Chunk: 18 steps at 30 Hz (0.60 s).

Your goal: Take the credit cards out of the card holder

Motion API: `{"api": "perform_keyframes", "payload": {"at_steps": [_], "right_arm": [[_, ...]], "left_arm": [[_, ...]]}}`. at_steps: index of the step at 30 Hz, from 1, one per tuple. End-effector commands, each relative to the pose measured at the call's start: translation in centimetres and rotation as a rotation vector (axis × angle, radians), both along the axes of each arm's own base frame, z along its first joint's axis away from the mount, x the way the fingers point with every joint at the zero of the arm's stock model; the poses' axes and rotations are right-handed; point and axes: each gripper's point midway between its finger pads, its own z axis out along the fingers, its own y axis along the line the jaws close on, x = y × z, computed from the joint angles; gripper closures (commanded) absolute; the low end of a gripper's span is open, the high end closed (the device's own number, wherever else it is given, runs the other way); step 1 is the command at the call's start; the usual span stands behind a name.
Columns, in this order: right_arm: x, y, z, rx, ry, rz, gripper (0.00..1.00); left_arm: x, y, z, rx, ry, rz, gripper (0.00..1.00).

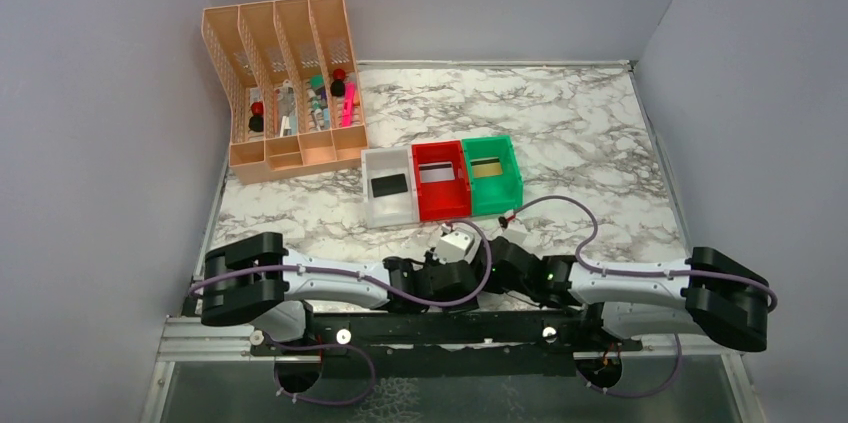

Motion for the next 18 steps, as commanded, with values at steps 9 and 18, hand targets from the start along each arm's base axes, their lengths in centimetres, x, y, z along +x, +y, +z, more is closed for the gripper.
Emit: {"api": "perform_keyframes", "payload": {"at_steps": [9, 18], "right_arm": [[-2.8, -5.4, -6.6, -0.302, 0.142, 0.024, 0.61], [-2.6, -5.3, -7.0, -0.312, 0.152, 0.023, 0.60]], "left_arm": [[1.8, 1.7, 2.4, -0.139, -0.039, 0.097, 0.95], [2.7, 3.8, 2.7, -0.121, -0.062, 0.164, 0.95]]}}
